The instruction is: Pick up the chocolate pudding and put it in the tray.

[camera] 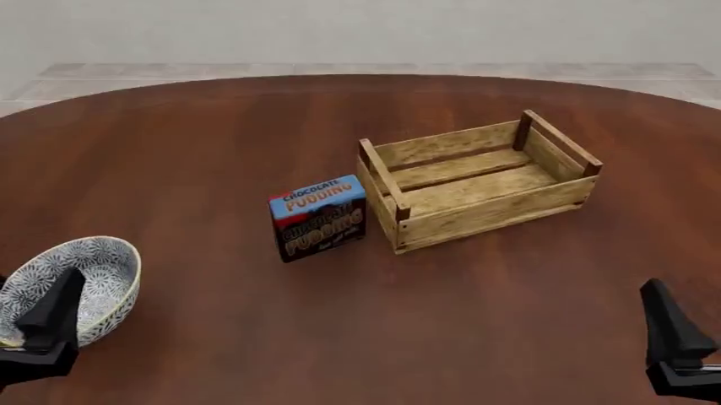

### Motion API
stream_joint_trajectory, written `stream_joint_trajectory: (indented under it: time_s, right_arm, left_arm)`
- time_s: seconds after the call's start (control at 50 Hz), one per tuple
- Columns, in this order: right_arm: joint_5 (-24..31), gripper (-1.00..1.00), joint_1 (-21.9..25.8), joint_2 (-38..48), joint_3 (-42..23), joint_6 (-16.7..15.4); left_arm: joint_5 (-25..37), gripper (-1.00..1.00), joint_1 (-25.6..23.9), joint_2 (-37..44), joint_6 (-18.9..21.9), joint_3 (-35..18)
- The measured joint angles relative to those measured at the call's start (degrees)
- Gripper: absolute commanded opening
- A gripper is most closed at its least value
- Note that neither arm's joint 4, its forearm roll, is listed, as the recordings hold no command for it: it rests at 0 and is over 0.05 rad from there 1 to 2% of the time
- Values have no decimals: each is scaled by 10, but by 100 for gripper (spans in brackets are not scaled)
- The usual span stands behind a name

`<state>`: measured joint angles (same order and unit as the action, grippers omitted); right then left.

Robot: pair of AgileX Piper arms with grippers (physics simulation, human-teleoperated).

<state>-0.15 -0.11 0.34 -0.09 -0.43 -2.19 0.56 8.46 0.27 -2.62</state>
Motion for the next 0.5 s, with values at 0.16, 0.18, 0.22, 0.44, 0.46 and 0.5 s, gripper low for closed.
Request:
stream_joint_trajectory:
  time_s: [0.16,0.18,0.22,0.44,0.46,0.5]
  right_arm:
    - [-2,100,-2,0,-1,5]
    - [-2,100,-2,0,-1,6]
    - [-2,100,-3,-1,-1,7]
    - [-4,100,-5,-2,-1,14]
    - [-4,100,-5,-2,-1,15]
    - [-3,100,-5,-2,-2,16]
  left_arm:
    - [12,100,-4,-46,-2,11]
    - [13,100,-4,-49,-2,12]
    - [14,100,-4,-56,0,14]
    - [20,100,-6,-75,7,17]
    - [21,100,-6,-75,8,16]
    - [23,100,-4,-75,11,15]
